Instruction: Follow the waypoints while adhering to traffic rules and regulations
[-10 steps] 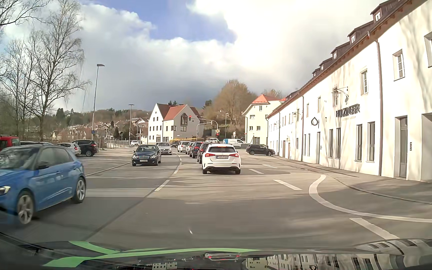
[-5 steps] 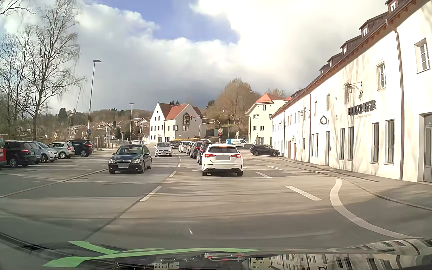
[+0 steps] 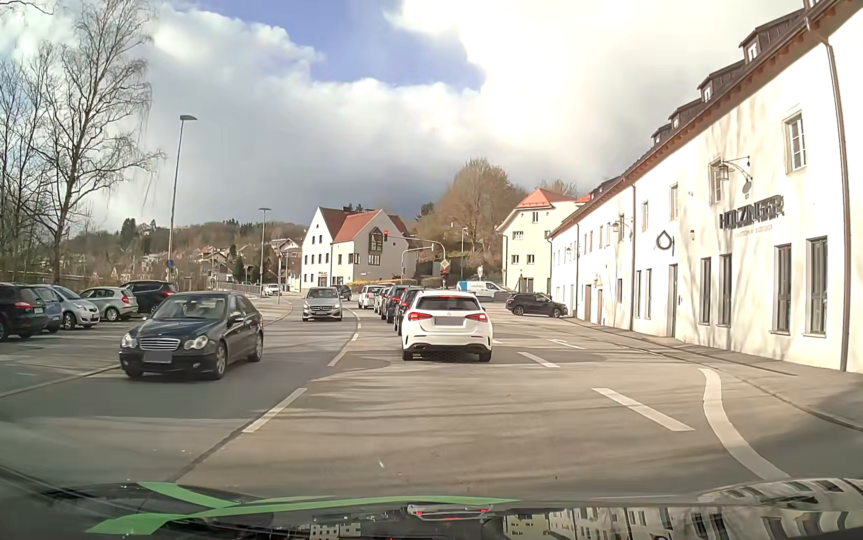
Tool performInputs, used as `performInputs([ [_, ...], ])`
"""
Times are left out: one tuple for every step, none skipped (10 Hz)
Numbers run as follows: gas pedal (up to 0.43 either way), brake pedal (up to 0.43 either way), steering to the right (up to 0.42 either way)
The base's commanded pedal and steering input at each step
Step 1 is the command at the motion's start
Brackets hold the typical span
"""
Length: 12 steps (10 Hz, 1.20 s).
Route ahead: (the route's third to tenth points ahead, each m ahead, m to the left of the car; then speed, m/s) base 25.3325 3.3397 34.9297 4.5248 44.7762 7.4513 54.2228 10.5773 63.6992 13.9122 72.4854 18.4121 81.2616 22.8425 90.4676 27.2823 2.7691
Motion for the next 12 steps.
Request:
performInputs([
  [0.000, 0.140, -0.026],
  [0.000, 0.140, -0.026],
  [0.000, 0.122, -0.026],
  [0.000, 0.122, -0.026],
  [0.000, 0.122, -0.026],
  [0.000, 0.122, -0.026],
  [0.000, 0.116, -0.026],
  [0.000, 0.116, -0.026],
  [0.000, 0.110, -0.026],
  [0.000, 0.104, -0.026],
  [0.000, 0.098, -0.026],
  [0.000, 0.091, -0.026],
])
